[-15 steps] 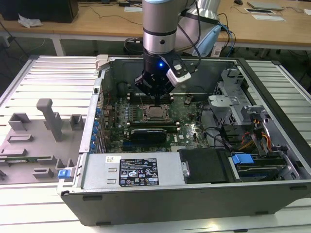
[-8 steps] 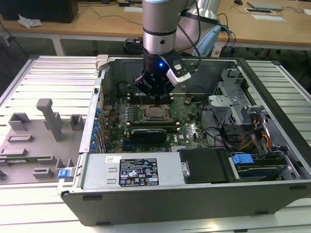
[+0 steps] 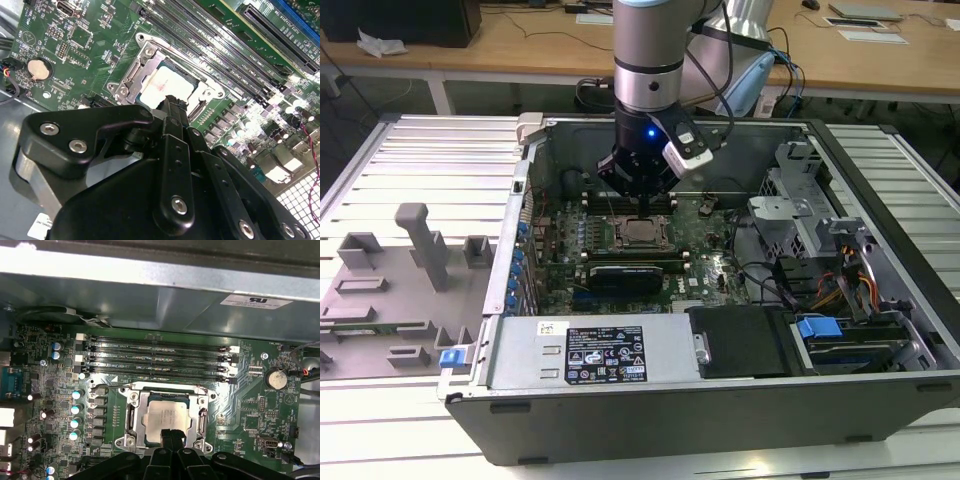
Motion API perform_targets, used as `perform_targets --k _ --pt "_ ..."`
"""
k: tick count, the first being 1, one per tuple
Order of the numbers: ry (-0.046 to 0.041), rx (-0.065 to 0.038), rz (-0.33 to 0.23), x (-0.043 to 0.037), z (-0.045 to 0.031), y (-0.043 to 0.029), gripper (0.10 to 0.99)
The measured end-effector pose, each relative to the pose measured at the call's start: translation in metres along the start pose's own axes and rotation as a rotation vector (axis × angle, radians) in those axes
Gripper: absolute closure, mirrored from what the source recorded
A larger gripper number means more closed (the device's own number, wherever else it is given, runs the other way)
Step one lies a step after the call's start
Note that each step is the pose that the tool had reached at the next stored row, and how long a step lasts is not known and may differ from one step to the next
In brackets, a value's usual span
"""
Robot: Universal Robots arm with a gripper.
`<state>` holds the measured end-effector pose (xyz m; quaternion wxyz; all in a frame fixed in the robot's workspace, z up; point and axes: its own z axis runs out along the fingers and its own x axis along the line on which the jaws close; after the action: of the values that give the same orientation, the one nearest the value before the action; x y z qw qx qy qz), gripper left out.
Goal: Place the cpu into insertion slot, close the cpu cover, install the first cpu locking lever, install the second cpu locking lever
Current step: 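Install the first cpu locking lever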
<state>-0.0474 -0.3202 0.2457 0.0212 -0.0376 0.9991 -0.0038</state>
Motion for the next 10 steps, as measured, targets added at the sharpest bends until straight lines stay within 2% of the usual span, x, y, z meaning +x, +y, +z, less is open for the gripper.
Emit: perform_targets --k 5,10 --pt "0.0000 0.000 0.000 0.0006 -0.0001 0.0001 0.980" --pt "0.0000 0.000 0.000 0.0058 -0.0003 0.0010 0.980"
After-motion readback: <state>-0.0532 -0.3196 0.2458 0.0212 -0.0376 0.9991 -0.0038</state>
